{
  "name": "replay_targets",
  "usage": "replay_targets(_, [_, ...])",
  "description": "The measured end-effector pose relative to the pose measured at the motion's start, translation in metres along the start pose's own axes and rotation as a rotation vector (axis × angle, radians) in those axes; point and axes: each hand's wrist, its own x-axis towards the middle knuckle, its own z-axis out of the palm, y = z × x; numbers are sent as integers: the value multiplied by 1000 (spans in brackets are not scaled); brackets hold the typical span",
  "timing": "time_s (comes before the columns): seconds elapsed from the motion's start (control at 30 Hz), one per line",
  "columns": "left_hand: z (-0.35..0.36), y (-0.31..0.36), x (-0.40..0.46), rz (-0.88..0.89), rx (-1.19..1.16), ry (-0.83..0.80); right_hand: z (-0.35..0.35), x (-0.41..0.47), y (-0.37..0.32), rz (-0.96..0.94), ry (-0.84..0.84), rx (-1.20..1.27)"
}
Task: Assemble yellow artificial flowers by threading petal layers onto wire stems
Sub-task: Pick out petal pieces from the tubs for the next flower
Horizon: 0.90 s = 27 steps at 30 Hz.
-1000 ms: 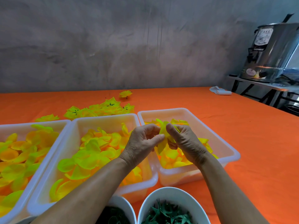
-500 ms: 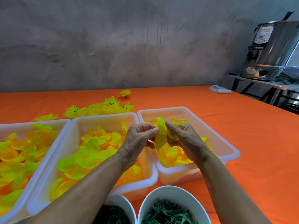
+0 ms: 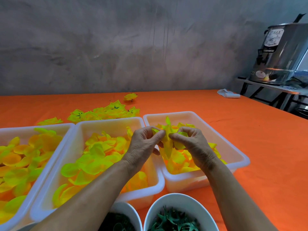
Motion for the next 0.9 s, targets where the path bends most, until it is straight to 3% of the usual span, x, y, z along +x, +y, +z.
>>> replay_targets(0.13, [-3, 1, 4, -57, -98, 135, -5, 4, 3, 17, 220, 12])
replay_targets(0.57, [-9, -1, 11, -51, -196, 249, -14, 10, 10, 69, 507, 83])
replay_targets(0.9, [-7, -3, 9, -15, -205, 143, -18, 18, 21, 209, 603, -368])
